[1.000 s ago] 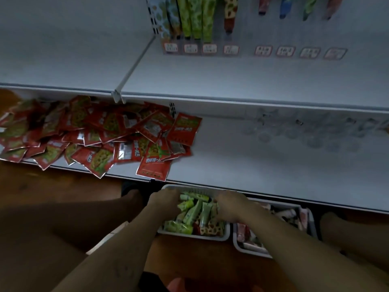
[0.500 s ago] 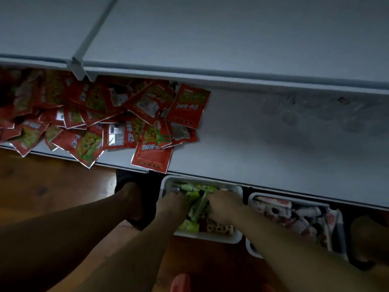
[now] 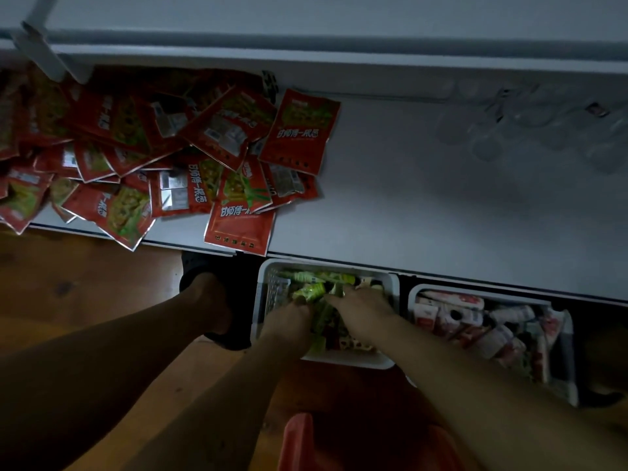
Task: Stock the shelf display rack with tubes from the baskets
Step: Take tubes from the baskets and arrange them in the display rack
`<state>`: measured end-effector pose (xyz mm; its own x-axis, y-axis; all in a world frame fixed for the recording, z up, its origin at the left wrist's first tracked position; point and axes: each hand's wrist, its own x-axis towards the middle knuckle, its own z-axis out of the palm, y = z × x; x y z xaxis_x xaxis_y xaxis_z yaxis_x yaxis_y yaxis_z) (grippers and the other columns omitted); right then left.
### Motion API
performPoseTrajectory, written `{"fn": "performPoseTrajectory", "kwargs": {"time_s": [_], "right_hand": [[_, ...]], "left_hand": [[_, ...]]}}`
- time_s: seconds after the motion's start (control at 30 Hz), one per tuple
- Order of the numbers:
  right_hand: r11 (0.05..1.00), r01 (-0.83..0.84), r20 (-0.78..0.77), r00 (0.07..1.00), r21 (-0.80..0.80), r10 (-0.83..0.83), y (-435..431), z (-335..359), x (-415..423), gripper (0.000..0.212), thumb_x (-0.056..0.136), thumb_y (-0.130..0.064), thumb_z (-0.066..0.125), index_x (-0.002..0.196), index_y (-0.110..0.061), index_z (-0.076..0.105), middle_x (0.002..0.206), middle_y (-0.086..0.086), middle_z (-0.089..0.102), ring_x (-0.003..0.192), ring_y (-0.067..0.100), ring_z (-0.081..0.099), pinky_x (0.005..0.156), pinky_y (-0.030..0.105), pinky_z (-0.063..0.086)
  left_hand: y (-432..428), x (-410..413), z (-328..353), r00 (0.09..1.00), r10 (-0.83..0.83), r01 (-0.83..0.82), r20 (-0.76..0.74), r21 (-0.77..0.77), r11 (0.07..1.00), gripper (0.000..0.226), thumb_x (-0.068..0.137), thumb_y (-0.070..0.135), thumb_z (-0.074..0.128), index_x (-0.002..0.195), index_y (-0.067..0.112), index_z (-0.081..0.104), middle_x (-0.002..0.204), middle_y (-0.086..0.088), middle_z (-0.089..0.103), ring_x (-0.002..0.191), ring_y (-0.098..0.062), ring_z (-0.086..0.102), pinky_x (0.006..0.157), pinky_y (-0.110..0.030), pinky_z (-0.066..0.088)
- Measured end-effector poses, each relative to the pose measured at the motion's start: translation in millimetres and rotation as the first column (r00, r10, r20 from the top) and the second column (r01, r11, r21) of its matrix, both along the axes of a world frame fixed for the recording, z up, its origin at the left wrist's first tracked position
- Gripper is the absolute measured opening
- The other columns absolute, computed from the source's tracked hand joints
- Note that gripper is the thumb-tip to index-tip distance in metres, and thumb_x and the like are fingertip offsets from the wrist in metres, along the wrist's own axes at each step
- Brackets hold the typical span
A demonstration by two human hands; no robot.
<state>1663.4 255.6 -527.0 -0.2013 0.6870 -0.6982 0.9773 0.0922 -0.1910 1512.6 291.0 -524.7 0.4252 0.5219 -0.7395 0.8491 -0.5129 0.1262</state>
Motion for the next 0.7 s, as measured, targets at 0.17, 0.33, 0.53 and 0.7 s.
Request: {"fn": "performPoseTrajectory", "kwargs": {"time_s": [0.17, 0.33, 0.53, 0.7], "right_hand": [[0.992, -0.018, -0.03, 0.999, 0.123, 0.022, 3, -10, -6, 0.044, 0.09, -0.007, 0.052, 0.134, -0.011, 0.044, 0.142, 0.022, 0.034, 0.114, 0.035, 0.051, 0.086, 0.04, 0.045], [0.991, 0.052, -0.021, 0.999, 0.123, -0.05, 6, -15, -6, 0.039, 0.091, -0.008, 0.052, 0.13, -0.009, 0.047, 0.144, 0.016, 0.03, 0.112, 0.035, 0.051, 0.09, 0.04, 0.044], [0.995, 0.0, 0.061, 0.998, 0.098, -0.006, 5, -12, 0, 0.05, 0.086, -0.007, 0.057, 0.134, -0.01, 0.042, 0.134, 0.017, 0.042, 0.105, 0.032, 0.056, 0.075, 0.036, 0.042], [0.997, -0.025, 0.056, 0.998, 0.079, 0.021, 0, 1, 6, 0.058, 0.087, 0.002, 0.051, 0.141, -0.006, 0.032, 0.113, 0.014, 0.06, 0.096, 0.032, 0.061, 0.064, 0.035, 0.04]], "left_hand": [[1, -9, -3, 0.982, -0.16, 0.155, -0.097, -0.054, 0.986, 0.053, 0.09, 0.017, 0.056, 0.14, 0.02, 0.038, 0.131, -0.011, 0.054, 0.122, -0.03, 0.049, 0.094, -0.041, 0.044], [3, -13, -11, 0.946, -0.283, 0.287, -0.156, 0.001, 0.958, 0.04, 0.095, 0.032, 0.048, 0.134, 0.022, 0.047, 0.132, -0.01, 0.055, 0.129, -0.029, 0.04, 0.103, -0.04, 0.033], [8, -9, -2, 0.959, -0.245, 0.257, -0.14, 0.071, 0.964, 0.043, 0.095, 0.024, 0.044, 0.138, 0.022, 0.042, 0.122, -0.011, 0.062, 0.117, -0.029, 0.054, 0.105, -0.041, 0.03], [22, -5, 23, 0.984, -0.153, 0.163, -0.092, 0.107, 0.981, 0.034, 0.095, 0.029, 0.047, 0.127, 0.02, 0.048, 0.12, -0.01, 0.061, 0.109, -0.029, 0.06, 0.093, -0.038, 0.043]]}}
